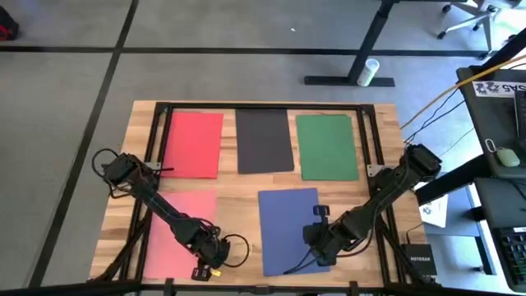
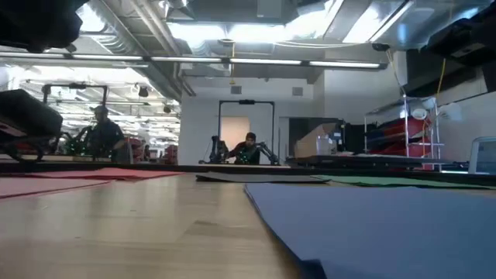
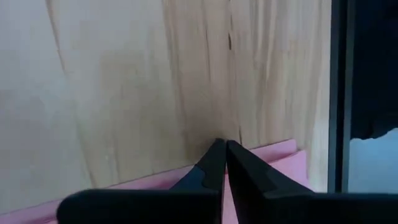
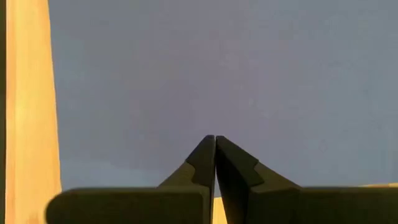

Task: Organize paper
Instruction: Adjust the stacked pink papers

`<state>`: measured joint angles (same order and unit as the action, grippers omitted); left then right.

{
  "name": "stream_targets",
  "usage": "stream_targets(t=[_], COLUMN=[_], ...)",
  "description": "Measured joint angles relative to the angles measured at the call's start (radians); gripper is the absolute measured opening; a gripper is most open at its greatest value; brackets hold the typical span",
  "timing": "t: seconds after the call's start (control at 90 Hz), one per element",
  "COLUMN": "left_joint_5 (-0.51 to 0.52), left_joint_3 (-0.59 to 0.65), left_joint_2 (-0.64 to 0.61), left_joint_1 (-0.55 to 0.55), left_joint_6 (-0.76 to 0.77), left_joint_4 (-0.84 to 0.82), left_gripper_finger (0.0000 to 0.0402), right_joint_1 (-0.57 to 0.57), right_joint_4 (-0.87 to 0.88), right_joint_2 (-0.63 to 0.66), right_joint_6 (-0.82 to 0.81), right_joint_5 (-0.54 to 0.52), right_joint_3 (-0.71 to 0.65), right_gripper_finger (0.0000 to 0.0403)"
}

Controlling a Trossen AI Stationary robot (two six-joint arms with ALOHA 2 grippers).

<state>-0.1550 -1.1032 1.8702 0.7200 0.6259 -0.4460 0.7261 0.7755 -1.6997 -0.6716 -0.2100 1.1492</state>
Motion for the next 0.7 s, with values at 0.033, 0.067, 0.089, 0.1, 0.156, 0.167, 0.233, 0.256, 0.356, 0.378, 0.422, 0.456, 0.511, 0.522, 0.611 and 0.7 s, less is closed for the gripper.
stream_targets(t=[0.033, 0.067, 0.089, 0.1, 0.156, 0.167, 0.233, 0.256, 0.356, 0.378, 0.422, 0.456, 0.511, 0.522, 0.611, 0.7], left_joint_5=[-0.004, -0.006, -0.011, -0.012, -0.011, -0.010, -0.005, -0.003, 0.018, 0.022, 0.029, 0.033, 0.041, 0.043, 0.065, 0.081], left_joint_3=[-0.004, -0.010, -0.014, -0.017, -0.032, -0.036, -0.052, -0.055, -0.080, -0.088, -0.101, -0.112, -0.134, -0.138, -0.182, -0.214], left_joint_2=[0.001, 0.001, 0.002, 0.002, 0.002, 0.002, 0.002, 0.002, 0.002, 0.002, 0.002, 0.002, 0.002, 0.002, 0.002, 0.002], left_joint_1=[0.000, 0.000, 0.001, 0.001, 0.002, 0.002, -0.002, -0.004, -0.011, -0.013, -0.015, -0.015, -0.019, -0.020, -0.021, -0.021], left_joint_6=[-0.005, -0.012, -0.016, -0.018, -0.029, -0.031, -0.044, -0.048, -0.060, -0.064, -0.072, -0.076, -0.079, -0.078, -0.041, 0.032], left_joint_4=[-0.004, -0.007, -0.009, -0.010, -0.025, -0.030, -0.056, -0.064, -0.095, -0.099, -0.105, -0.112, -0.141, -0.148, -0.256, -0.413], left_gripper_finger=[0.0000, 0.0000, 0.0000, 0.0000, 0.0000, 0.0000, 0.0000, 0.0000, 0.0000, 0.0000, 0.0000, 0.0000, 0.0000, 0.0000, 0.0000, 0.0000], right_joint_1=[0.000, 0.000, 0.000, 0.000, 0.000, 0.000, 0.000, 0.000, 0.000, 0.000, 0.000, 0.000, 0.001, 0.001, 0.001, 0.001], right_joint_4=[0.000, 0.000, 0.000, -0.001, 0.000, 0.000, 0.000, -0.001, 0.000, 0.000, 0.001, 0.001, 0.000, 0.000, 0.001, 0.001], right_joint_2=[0.000, 0.000, 0.000, 0.000, 0.000, 0.000, 0.000, 0.000, 0.000, 0.000, 0.000, 0.000, 0.000, 0.000, 0.000, 0.000], right_joint_6=[0.000, 0.000, 0.000, 0.000, 0.000, 0.000, 0.000, 0.000, 0.000, 0.000, 0.000, 0.000, 0.000, 0.000, 0.000, 0.000], right_joint_5=[0.000, 0.000, 0.000, 0.000, 0.000, 0.000, 0.000, 0.000, 0.000, 0.000, 0.000, 0.001, 0.003, 0.003, 0.007, 0.009], right_joint_3=[0.000, 0.000, 0.000, 0.000, 0.000, 0.000, 0.000, 0.000, 0.000, 0.000, 0.000, 0.000, 0.000, 0.000, 0.000, 0.000], right_gripper_finger=[0.0000, 0.0000, 0.0000, 0.0000, 0.0000, 0.0000, 0.0000, 0.0000, 0.0000, 0.0000, 0.0000, 0.0000, 0.0000, 0.0000, 0.0000, 0.0000])
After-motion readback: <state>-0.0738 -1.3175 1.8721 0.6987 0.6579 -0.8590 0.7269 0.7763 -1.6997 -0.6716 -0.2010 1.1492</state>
